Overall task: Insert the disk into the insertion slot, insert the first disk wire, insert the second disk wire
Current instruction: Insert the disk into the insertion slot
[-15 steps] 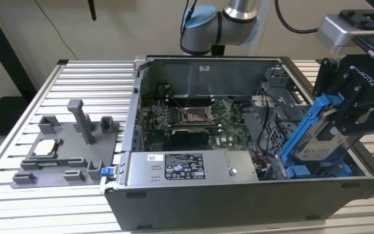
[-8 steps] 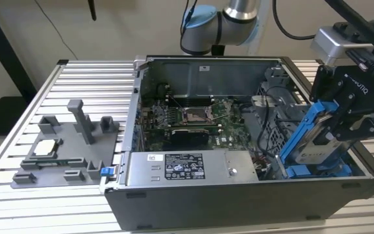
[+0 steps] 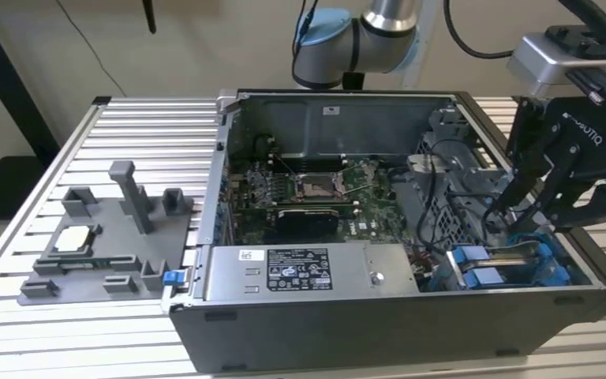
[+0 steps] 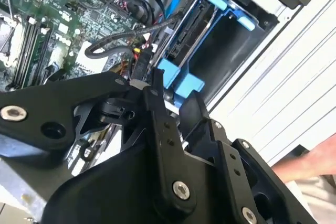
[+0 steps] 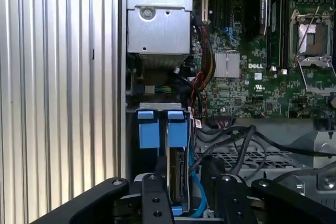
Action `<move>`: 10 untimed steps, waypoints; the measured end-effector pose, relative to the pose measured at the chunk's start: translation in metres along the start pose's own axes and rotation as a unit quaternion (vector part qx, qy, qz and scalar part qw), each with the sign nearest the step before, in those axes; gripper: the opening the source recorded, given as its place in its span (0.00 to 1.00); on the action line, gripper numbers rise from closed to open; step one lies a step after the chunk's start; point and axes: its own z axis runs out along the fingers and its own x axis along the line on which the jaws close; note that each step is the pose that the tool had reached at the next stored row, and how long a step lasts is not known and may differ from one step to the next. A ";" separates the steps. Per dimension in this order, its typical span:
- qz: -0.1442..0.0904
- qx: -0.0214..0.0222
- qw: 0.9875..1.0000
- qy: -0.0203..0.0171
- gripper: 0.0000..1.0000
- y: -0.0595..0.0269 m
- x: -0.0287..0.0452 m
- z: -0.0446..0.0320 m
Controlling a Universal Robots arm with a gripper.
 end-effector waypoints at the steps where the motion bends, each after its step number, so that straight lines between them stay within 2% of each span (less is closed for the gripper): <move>1: 0.000 0.000 1.000 0.000 1.00 0.0000 -0.0003 -0.0007; 4: 0.000 0.003 1.000 -0.006 1.00 0.0001 -0.0030 -0.0006; 7: -0.001 0.009 1.000 -0.014 1.00 0.0001 -0.0075 -0.0002; 10: -0.002 0.014 1.000 -0.017 1.00 0.0003 -0.0102 0.0016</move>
